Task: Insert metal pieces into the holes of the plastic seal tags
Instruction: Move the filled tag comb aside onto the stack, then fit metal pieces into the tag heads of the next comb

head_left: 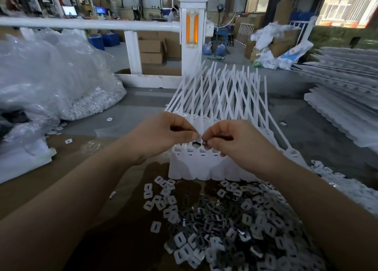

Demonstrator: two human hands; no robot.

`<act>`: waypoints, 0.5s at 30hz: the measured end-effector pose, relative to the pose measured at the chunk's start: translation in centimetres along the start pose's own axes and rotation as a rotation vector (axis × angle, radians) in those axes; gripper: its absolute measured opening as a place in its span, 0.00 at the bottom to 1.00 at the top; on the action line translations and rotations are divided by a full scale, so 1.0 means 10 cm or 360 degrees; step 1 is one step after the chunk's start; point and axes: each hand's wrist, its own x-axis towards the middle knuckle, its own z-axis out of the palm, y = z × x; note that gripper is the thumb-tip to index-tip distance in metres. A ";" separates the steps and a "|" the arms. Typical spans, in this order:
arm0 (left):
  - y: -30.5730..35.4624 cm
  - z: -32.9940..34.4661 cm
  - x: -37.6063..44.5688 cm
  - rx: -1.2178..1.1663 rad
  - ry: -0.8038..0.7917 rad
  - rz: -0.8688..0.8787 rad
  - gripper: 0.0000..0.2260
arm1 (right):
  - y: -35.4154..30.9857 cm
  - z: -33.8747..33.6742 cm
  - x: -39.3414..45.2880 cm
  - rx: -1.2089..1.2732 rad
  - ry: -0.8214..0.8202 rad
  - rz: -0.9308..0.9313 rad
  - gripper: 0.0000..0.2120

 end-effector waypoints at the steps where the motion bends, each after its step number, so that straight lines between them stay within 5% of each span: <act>1: 0.01 0.02 0.00 -0.0012 -0.0012 -0.0001 0.04 | 0.00 0.01 0.00 -0.0014 0.0009 -0.0013 0.10; 15: 0.05 0.10 -0.02 -0.0007 -0.0132 -0.0118 0.07 | 0.04 0.08 0.01 -0.0294 0.0114 -0.0244 0.10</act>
